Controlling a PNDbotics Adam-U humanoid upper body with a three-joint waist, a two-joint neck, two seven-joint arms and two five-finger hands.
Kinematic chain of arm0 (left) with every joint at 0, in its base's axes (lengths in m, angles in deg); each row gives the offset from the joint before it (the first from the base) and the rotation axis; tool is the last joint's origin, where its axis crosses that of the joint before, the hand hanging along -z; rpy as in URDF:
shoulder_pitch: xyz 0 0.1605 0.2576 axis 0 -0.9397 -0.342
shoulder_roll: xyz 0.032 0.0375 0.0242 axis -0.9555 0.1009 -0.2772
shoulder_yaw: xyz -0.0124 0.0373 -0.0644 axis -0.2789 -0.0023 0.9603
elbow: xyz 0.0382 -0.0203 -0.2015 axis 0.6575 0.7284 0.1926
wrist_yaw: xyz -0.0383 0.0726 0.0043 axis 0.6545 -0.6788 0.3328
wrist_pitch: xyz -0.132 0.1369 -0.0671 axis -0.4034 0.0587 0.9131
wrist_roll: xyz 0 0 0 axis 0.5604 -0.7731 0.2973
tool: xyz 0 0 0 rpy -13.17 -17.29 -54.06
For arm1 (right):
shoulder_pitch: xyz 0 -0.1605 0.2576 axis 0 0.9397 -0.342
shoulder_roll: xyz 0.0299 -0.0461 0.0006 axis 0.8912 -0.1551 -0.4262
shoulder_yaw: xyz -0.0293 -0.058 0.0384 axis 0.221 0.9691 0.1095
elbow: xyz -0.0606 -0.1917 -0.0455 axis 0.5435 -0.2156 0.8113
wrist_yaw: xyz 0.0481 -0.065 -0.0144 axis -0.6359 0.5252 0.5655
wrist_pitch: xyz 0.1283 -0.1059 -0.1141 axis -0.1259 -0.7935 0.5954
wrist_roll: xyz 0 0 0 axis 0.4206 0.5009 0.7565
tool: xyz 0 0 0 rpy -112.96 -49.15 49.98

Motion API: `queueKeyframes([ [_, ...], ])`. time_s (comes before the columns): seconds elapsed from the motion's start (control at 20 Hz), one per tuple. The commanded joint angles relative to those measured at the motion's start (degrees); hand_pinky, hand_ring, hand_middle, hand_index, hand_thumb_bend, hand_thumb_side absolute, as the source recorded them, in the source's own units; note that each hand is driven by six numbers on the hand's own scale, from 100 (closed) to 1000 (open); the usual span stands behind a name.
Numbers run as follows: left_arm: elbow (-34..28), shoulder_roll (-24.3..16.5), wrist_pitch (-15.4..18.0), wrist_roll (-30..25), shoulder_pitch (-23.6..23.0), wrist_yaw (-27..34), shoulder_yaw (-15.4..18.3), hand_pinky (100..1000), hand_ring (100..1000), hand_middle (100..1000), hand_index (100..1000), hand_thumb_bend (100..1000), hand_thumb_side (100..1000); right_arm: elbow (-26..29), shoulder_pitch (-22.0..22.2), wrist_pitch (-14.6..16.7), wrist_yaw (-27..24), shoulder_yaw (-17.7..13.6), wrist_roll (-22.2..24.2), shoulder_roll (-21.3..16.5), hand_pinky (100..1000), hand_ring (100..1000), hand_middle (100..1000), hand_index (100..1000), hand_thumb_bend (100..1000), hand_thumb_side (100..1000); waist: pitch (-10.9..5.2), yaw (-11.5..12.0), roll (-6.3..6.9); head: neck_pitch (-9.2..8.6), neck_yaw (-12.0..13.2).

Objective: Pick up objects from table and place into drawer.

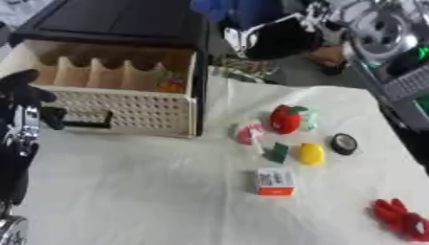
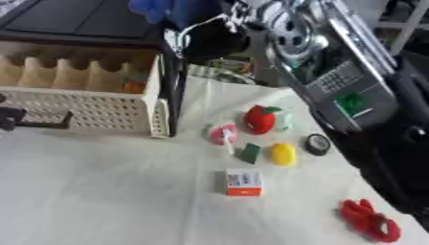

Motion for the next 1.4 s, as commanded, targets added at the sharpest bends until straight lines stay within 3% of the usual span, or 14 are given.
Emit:
queueKeyframes([
  [0.05,-0.8,-0.1,-0.1,-0.6,1.2,0.3,-0.3,606,378,516,765,100,474,-3.7,-2.4,1.8,3.2,-1.1,-1.6,2.7,750,455,310,480,100,138,-0.87,0.4,0.21,-1.07,-0.8],
  [0.7,-0.8,0.7,-0.2,-1.6,2.8,1.2,-1.0,607,380,516,764,100,482,-18.0,-4.8,8.4,16.0,-0.9,-8.4,13.4,751,464,316,479,100,139,-0.12,3.1,-0.61,-2.21,-2.6],
  [1.4,-0.8,1.2,-0.7,-2.7,3.5,1.5,-1.9,606,380,514,765,100,470,-24.5,-7.1,11.8,20.8,-1.3,-13.5,18.3,752,468,320,484,100,140,0.73,5.5,-2.21,-3.88,-3.2],
])
